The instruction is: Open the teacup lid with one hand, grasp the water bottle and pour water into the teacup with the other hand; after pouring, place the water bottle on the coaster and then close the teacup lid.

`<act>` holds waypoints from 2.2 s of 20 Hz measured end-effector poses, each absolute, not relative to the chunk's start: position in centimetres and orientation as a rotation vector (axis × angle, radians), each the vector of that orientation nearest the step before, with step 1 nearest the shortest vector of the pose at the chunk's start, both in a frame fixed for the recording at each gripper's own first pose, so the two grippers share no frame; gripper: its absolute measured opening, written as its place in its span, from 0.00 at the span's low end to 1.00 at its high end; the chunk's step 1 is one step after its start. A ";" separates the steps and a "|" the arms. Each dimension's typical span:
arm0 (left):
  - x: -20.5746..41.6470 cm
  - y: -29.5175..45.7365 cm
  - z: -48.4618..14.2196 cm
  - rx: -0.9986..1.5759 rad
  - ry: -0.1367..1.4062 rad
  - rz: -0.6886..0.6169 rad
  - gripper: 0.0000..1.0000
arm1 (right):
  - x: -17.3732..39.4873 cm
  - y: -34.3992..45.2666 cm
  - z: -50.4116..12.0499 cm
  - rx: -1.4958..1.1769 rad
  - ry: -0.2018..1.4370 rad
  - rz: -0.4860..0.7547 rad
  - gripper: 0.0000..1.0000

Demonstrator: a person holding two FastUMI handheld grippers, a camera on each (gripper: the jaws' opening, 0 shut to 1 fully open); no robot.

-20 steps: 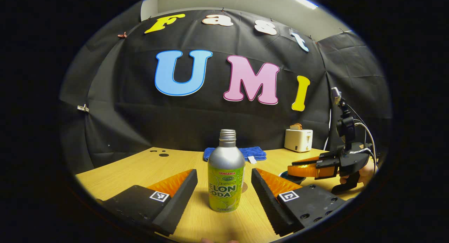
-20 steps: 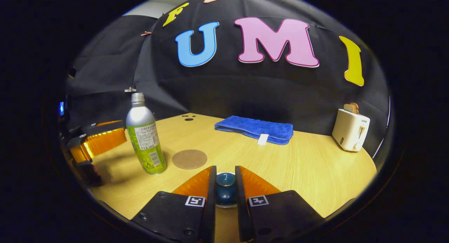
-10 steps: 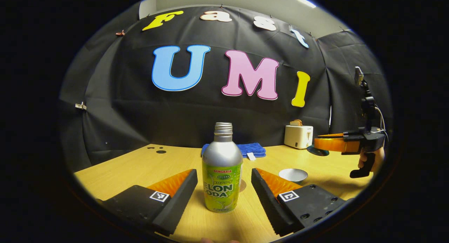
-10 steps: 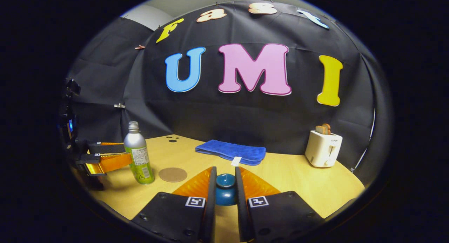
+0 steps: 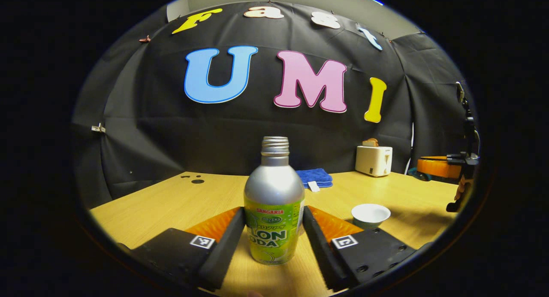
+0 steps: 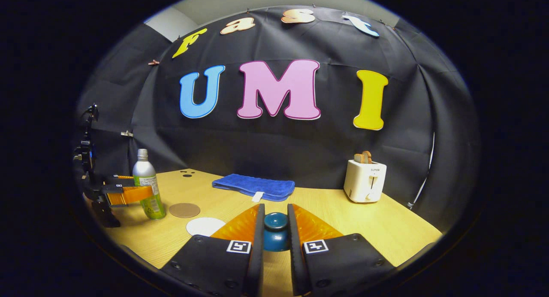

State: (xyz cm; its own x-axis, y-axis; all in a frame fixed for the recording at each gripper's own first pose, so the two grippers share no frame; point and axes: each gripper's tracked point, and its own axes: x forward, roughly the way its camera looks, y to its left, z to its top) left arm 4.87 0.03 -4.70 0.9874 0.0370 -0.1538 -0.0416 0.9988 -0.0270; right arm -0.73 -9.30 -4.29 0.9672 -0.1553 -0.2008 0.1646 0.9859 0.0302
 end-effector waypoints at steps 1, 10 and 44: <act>5.0 -0.2 -4.5 -0.016 0.152 0.030 0.83 | -1.0 -9.7 -4.0 0.055 0.189 -0.171 0.30; 6.0 -2.0 -0.9 0.448 0.149 -0.043 0.80 | -2.4 -11.9 -3.5 0.082 0.178 -0.200 0.30; 9.2 -5.8 -4.5 1.757 0.286 -0.269 0.80 | -3.6 -13.8 -2.7 0.115 0.175 -0.202 0.30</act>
State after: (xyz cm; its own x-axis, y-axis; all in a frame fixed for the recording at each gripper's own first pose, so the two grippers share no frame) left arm 9.24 -5.78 -4.51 0.9417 0.0447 -0.3336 0.3357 -0.1966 0.9212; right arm -3.59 -13.81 -2.73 0.9645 -0.1896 -0.1838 0.2095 0.9731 0.0958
